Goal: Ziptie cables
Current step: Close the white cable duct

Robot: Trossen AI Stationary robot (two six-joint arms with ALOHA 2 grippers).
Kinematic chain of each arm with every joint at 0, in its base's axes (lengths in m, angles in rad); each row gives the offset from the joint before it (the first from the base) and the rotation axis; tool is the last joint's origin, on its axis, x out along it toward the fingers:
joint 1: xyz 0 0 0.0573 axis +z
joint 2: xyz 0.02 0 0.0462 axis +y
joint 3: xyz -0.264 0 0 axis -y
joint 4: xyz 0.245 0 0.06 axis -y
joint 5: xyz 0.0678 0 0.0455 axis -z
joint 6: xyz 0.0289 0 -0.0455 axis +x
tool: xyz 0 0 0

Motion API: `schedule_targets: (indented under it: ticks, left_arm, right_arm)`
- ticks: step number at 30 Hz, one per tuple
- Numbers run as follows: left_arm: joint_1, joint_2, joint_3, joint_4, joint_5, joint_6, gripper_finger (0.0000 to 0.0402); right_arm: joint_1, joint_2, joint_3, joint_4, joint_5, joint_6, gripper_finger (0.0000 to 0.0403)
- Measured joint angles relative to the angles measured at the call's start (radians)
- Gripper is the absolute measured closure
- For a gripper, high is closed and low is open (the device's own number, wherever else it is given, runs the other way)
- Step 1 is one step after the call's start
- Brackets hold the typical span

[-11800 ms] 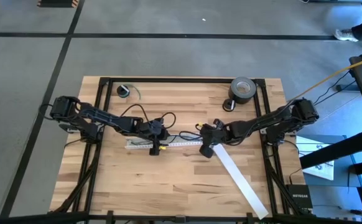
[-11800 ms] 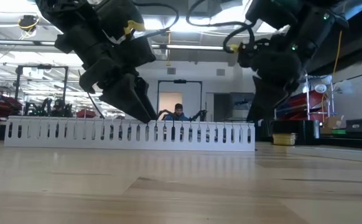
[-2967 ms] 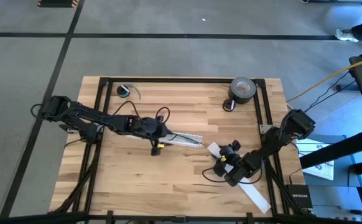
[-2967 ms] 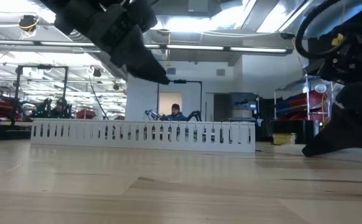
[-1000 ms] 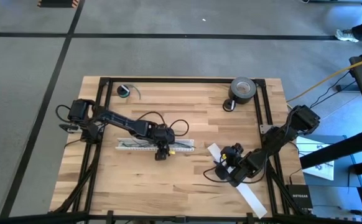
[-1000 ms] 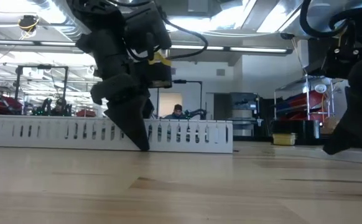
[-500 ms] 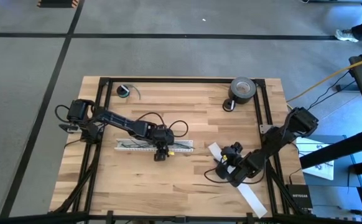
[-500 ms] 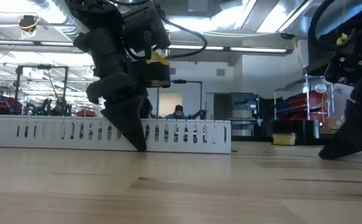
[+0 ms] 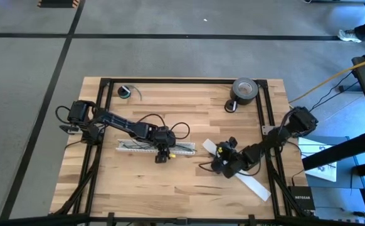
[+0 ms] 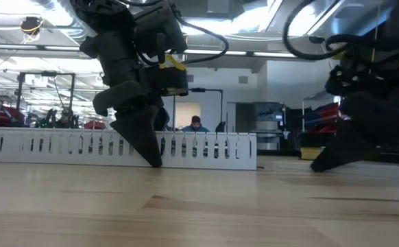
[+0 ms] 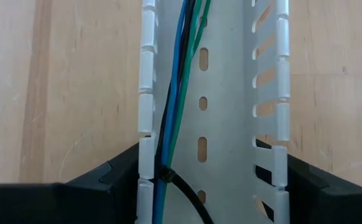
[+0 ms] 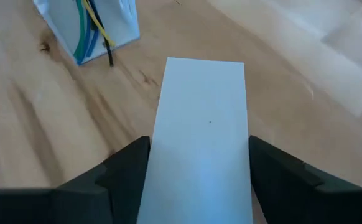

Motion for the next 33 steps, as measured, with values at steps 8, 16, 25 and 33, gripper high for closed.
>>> schedule_targets:
  ticks: [8, 16, 25, 33]
  left_arm:
    - [-0.004, 0.000, 0.001, 0.000, 0.000, 0.012, 0.0168]
    - [-0.007, 0.000, 0.001, 0.001, 0.000, 0.023, 0.0168]
    - [-0.009, -0.062, -0.004, -0.017, 0.013, 0.027, 0.0168]
    - [-0.008, -0.124, -0.002, -0.011, 0.007, 0.050, 0.0168]
  right_arm:
    - [-0.051, 0.042, 0.003, 0.064, 0.003, -0.145, 0.0154]
    - [-0.052, 0.048, 0.001, 0.097, -0.006, -0.139, 0.0187]
    - [-0.055, -0.010, -0.003, 0.081, -0.047, -0.162, 0.0187]
    - [-0.054, -0.095, -0.004, 0.079, -0.079, -0.191, 0.0186]
